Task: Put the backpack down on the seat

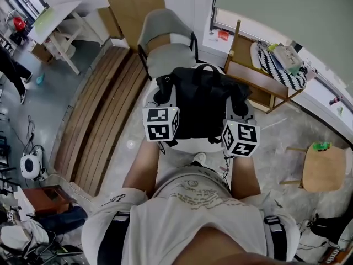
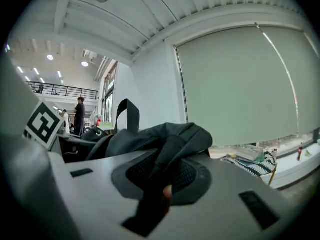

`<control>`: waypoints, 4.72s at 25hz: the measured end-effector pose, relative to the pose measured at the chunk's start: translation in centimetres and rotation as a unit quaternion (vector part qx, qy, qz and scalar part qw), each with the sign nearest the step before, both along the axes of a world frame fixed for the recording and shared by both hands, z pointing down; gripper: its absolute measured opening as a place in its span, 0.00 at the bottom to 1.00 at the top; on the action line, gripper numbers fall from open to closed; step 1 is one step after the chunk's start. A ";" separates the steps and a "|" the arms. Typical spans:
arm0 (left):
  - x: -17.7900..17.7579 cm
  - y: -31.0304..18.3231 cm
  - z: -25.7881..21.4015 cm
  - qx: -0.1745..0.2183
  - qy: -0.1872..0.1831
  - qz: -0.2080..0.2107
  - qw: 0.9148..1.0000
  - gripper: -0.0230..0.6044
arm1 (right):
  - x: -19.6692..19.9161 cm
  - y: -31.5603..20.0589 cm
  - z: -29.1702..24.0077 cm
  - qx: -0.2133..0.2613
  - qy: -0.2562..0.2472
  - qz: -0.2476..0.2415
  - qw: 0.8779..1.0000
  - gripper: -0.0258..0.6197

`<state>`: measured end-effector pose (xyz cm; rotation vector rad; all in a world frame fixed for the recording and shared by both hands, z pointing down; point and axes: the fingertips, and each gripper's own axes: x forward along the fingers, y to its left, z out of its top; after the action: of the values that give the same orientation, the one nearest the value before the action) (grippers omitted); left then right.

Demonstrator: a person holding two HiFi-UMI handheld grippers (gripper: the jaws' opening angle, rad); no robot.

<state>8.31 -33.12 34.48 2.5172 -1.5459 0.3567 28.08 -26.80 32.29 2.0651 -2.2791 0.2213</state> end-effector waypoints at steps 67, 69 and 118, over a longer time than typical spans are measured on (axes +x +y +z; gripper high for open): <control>-12.7 -31.3 58.8 -0.392 -0.110 0.175 0.896 0.13 | -12.6 -28.9 59.7 -0.389 -0.182 0.046 0.902 0.16; -11.8 -31.6 60.5 -0.394 -0.110 0.175 0.895 0.13 | -11.6 -29.3 61.3 -0.384 -0.180 0.047 0.905 0.16; -16.9 -32.6 71.6 -0.421 -0.091 0.081 0.899 0.41 | -12.7 -28.4 72.1 -0.465 -0.180 0.005 0.867 0.38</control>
<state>-8.61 -65.68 106.05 1.9328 -0.9085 1.0481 15.37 -55.22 104.41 1.5562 -1.7003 1.4675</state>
